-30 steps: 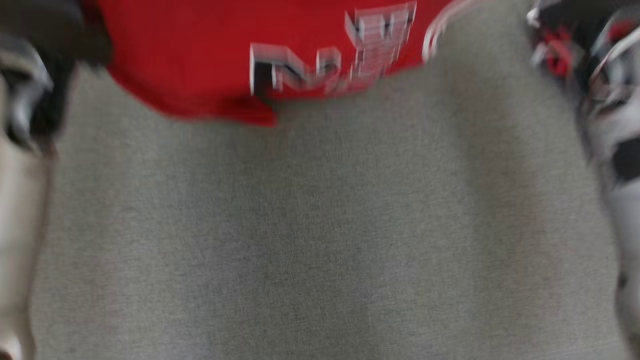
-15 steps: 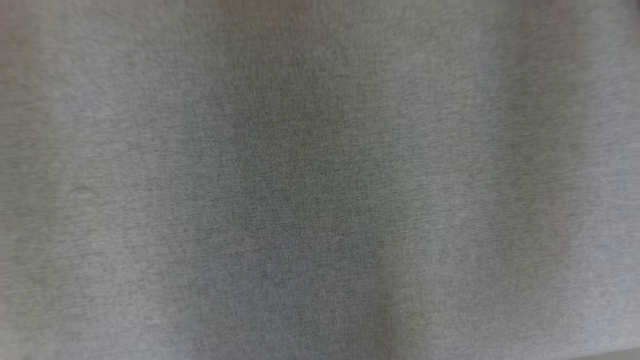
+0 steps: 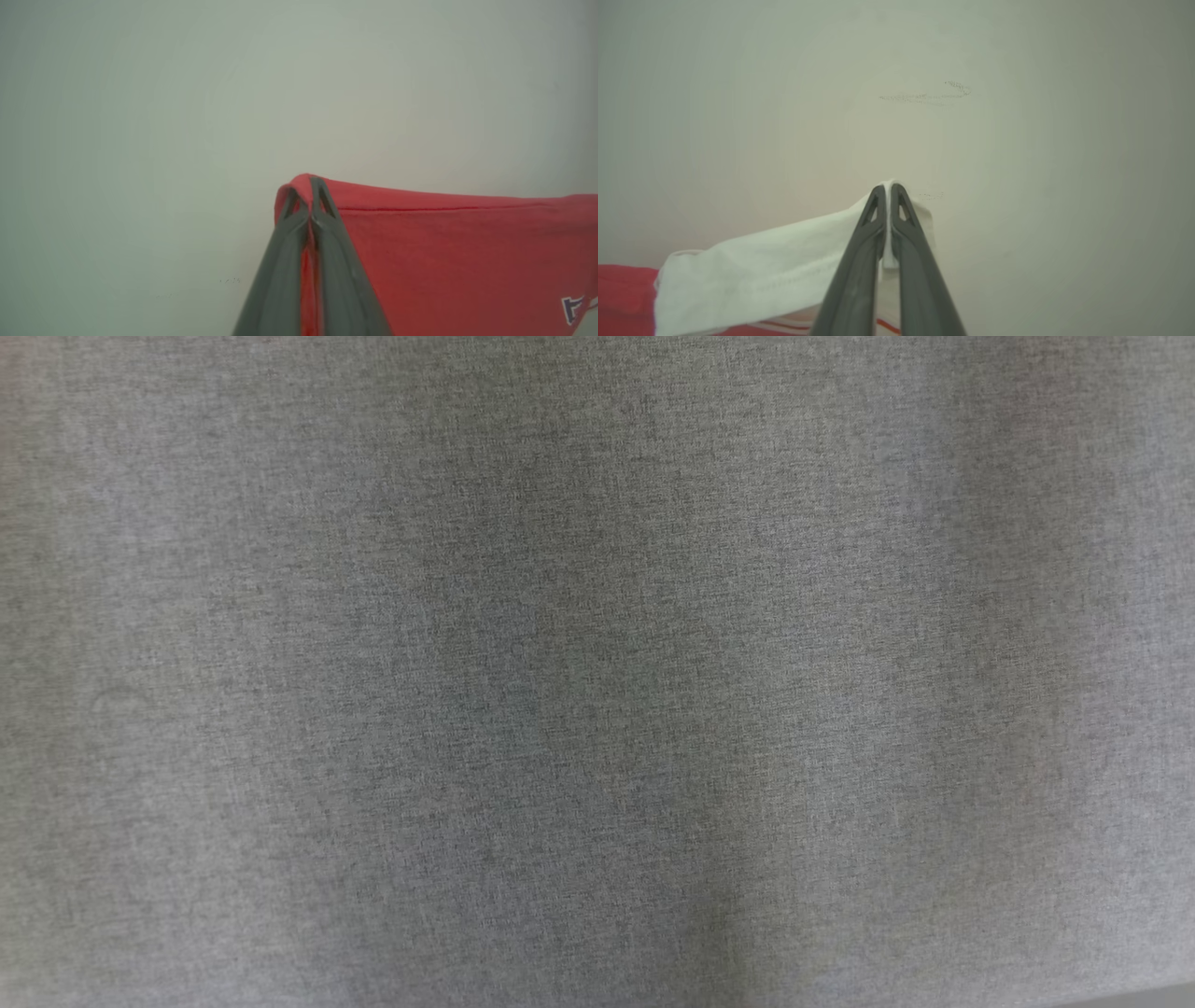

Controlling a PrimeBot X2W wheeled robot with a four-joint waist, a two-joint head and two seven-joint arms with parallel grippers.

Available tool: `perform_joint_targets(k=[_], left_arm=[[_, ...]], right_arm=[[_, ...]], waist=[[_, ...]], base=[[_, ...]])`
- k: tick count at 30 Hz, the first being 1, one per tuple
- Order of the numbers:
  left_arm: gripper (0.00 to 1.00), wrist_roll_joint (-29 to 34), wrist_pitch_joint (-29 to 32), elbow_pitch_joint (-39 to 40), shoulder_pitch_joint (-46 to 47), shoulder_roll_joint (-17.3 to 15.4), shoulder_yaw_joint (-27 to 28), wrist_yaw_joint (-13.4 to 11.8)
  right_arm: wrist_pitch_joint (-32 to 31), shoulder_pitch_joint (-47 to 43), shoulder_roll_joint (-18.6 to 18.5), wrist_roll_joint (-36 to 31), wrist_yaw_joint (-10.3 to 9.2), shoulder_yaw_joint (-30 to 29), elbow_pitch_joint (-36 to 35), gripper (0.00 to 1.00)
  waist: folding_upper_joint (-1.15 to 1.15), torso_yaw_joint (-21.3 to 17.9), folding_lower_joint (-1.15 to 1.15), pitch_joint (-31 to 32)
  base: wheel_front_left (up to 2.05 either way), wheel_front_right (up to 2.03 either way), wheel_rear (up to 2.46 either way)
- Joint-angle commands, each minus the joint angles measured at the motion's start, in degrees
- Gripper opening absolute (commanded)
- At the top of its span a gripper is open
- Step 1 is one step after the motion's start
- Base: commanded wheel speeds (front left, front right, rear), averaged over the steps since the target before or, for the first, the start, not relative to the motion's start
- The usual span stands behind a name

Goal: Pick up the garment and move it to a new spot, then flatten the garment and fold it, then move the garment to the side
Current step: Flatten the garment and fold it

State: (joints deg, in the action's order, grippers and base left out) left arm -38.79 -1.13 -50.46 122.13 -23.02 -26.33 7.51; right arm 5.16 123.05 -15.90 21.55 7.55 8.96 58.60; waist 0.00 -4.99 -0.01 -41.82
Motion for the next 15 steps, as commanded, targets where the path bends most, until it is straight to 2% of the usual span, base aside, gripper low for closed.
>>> perform_joint_targets(k=[1, 15], left_arm=[[0.00, -0.6, -0.5, -0.8, 0.9, 0.0, -0.4, -0.1], [0.00, -4.9, -3.2, -4.8, 1.4, 0.2, -6.7, -0.1]], right_arm=[[0.5, 1.0, 0.5, -0.4, -0.17, 0.3, 0.9, 0.00], [3.3, 3.4, 0.8, 2.0, -0.17, 4.5, 6.4, 0.00]], waist=[[0.00, -0.1, 0.01, -0.1], [0.00, -1.2, 0.01, -1.4]], base=[[0.00, 0.00, 0.00], [0.00, 0.00, 0.00]])
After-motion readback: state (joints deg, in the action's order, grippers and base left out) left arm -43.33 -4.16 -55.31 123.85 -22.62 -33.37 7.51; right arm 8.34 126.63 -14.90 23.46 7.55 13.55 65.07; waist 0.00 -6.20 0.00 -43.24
